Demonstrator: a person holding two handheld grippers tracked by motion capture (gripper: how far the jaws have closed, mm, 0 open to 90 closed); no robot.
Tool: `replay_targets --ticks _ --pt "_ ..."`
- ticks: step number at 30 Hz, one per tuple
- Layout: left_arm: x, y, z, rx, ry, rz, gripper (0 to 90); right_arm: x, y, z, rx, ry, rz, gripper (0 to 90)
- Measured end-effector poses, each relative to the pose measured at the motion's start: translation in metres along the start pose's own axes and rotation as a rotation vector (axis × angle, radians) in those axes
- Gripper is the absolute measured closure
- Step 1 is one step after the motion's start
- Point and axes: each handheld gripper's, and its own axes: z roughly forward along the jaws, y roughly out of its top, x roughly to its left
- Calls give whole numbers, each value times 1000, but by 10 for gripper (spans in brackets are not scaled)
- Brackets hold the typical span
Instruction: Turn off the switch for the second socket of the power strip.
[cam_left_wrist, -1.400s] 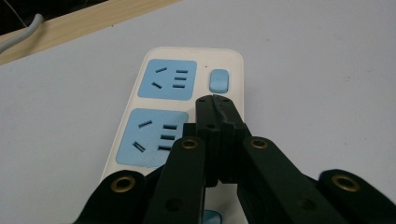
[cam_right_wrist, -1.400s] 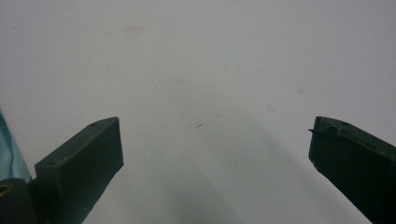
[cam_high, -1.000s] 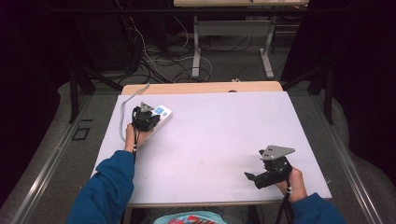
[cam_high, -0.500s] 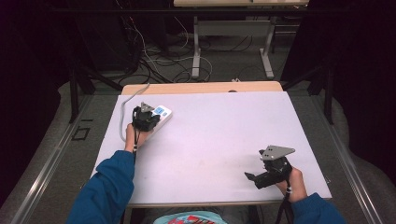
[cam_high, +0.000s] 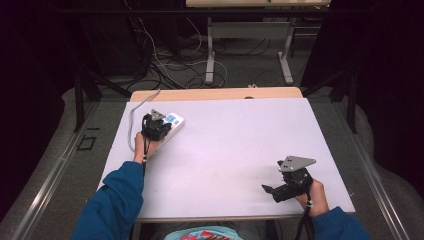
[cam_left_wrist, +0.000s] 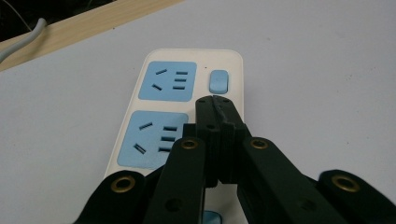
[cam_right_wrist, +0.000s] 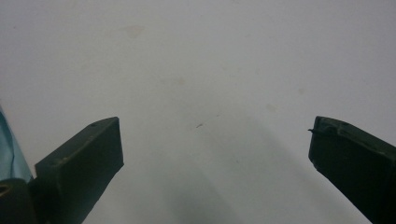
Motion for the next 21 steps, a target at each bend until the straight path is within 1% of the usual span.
replay_targets --ticks 1,2,3,4,5,6,8,9,10,12,17,18,21 --pt "0 0 1 -19 9 2 900 0 0 0 0 0 0 25" --pt "1 1 -2 -10 5 9 900 0 0 0 0 0 0 25" --pt "0 1 -2 -17 17 20 900 0 0 0 1 -3 0 25" --pt "0 1 -2 -19 13 13 900 0 0 0 0 0 0 25" --pt "0 1 -2 -10 5 8 900 0 0 0 1 0 0 25" --pt "0 1 -2 -15 14 15 900 0 0 0 1 0 0 25" --pt "0 2 -2 -10 16 21 900 0 0 0 1 -1 -3 25" --pt "0 1 -1 -25 19 11 900 0 0 0 0 -1 -3 25" --pt "0 1 -2 -24 22 12 900 0 0 0 0 0 -3 25" --pt "1 1 -2 -15 11 3 900 0 0 0 3 -4 -1 25" --pt "1 1 -3 -7 19 -5 900 -1 0 0 0 0 -8 25" --pt "1 1 -3 -9 17 -11 900 0 0 0 1 0 -2 25" --pt "2 2 -5 -29 22 -7 899 -1 0 0 1 1 -12 25"
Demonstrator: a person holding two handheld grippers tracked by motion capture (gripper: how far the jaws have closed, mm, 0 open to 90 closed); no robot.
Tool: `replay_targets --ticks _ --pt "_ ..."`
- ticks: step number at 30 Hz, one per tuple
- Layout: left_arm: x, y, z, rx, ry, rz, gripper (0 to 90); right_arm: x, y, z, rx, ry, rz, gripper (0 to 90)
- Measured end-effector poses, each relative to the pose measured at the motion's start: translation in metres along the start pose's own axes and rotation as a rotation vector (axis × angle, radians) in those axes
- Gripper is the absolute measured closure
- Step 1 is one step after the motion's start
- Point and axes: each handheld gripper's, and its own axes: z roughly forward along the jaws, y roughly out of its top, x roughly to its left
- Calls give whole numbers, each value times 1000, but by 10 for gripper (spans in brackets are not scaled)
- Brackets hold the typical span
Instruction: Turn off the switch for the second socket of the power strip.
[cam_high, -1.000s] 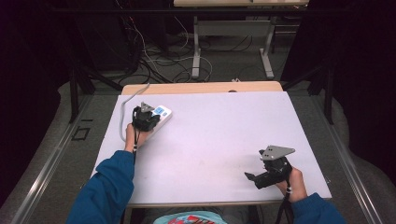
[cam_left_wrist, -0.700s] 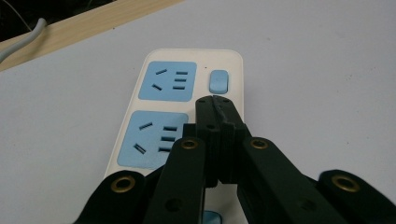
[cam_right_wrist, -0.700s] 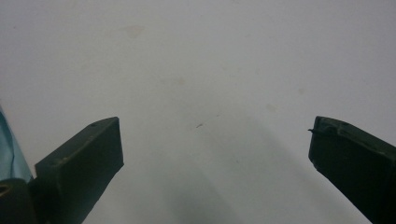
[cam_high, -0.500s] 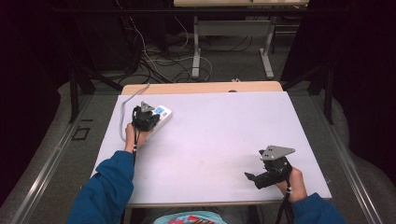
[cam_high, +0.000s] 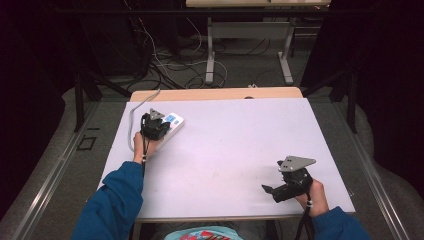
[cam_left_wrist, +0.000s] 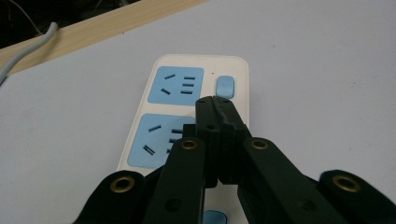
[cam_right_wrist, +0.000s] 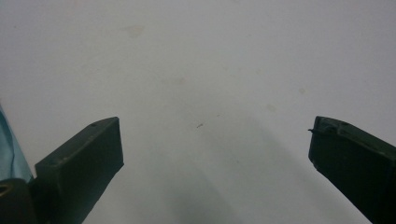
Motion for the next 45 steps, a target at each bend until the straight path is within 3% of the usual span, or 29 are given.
replay_targets --ticks 9,12,22,29,30,34,36,45 --pt "0 7 -10 -17 -5 -13 815 0 0 0 -2 -1 1 25" --pt "0 8 -12 -22 -4 -21 748 0 0 0 -3 -3 1 25" --pt "-4 11 -17 24 22 -14 218 0 0 0 -4 -2 1 25" --pt "-6 12 -22 51 28 8 0 0 0 -1 8 2 9 25" --pt "-6 12 -24 57 12 1 0 1 0 -1 7 2 12 25" --pt "-6 11 -26 33 16 -13 0 0 0 -1 0 -4 1 25" --pt "-6 10 -30 61 8 -5 0 1 0 -1 0 -4 2 25" --pt "-10 7 -36 60 1 20 0 1 0 -1 1 0 10 25"
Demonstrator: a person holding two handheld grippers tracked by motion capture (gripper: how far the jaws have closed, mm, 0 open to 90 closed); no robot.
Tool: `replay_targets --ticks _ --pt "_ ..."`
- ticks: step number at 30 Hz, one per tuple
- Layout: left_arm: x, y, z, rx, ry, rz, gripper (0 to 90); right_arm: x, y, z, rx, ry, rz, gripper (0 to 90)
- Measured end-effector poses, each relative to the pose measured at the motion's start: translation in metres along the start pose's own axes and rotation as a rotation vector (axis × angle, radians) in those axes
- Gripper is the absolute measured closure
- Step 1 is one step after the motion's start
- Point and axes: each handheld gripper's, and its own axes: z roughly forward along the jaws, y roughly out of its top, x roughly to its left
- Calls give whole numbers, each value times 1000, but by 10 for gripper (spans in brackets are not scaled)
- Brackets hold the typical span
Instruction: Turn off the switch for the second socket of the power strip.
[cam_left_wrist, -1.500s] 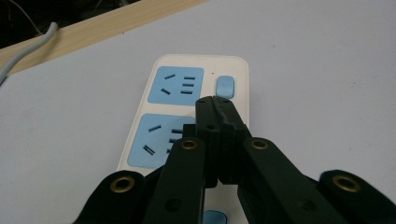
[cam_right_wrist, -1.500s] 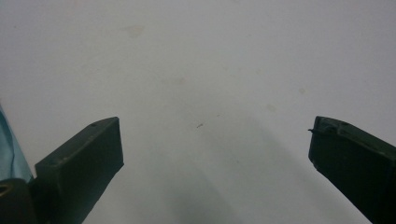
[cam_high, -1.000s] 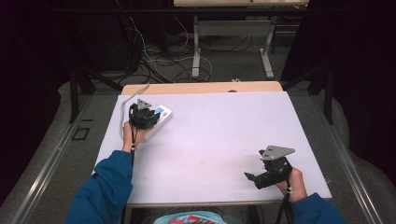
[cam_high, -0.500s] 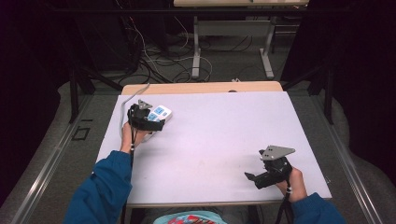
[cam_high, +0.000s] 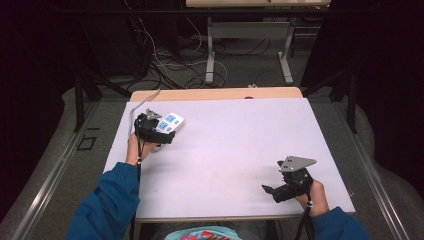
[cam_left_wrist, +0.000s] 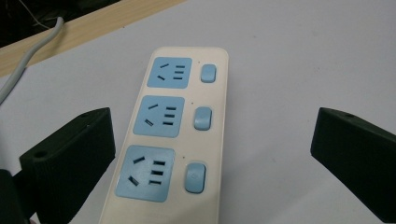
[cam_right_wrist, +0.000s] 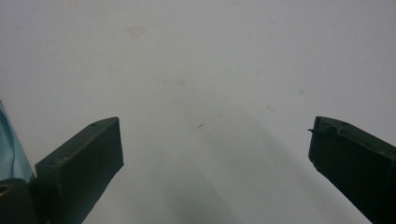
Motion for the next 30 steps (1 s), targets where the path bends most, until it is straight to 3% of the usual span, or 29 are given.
replay_targets --ticks 7,13,21,30 --pt "-6 -5 -13 -3 2 14 0 -1 0 -1 6 9 -10 25" --pt "-12 -11 -29 -10 37 25 0 -2 0 -1 6 6 -12 25" --pt "-22 -23 -47 17 67 25 0 0 0 0 -1 -2 2 25" --pt "-31 -38 -68 1 42 46 0 0 0 0 -1 -4 -1 26"
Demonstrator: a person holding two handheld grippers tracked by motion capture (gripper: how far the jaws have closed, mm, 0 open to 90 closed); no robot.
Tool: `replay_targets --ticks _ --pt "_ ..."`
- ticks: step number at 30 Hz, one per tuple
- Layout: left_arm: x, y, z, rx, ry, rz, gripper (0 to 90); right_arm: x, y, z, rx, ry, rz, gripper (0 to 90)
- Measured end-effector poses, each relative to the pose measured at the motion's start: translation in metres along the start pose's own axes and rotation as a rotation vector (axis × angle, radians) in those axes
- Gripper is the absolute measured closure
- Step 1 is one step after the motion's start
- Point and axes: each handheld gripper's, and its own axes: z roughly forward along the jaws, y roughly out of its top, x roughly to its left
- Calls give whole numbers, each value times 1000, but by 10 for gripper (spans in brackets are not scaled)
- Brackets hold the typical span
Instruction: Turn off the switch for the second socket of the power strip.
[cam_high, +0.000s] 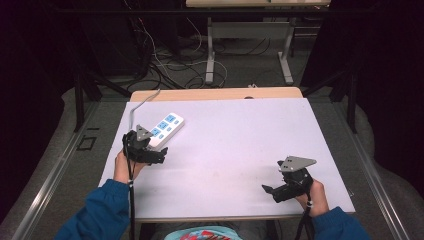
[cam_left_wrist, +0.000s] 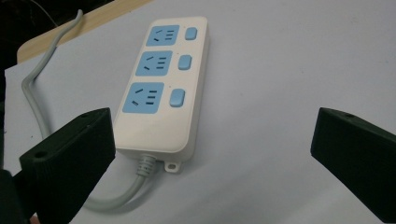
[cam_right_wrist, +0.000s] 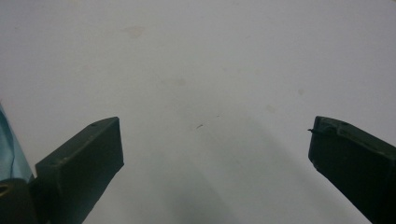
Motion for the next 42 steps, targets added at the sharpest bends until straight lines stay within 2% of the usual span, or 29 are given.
replay_targets --ticks 3,8,11,19,37,42 --pt "-2 -4 -6 -1 -15 5 0 0 0 0 0 0 0 26" --pt "-5 -10 -13 -6 -13 15 0 0 0 0 -1 1 -4 26" --pt "-8 -14 -18 -6 -27 5 0 0 0 0 0 2 -1 26" --pt "-13 -26 -32 -24 -33 13 0 0 0 0 1 3 0 26" --pt "-26 -54 -55 -17 -72 33 0 0 0 1 -2 0 -2 27" --pt "-30 -60 -62 -26 -70 37 0 0 0 1 4 7 -3 27"
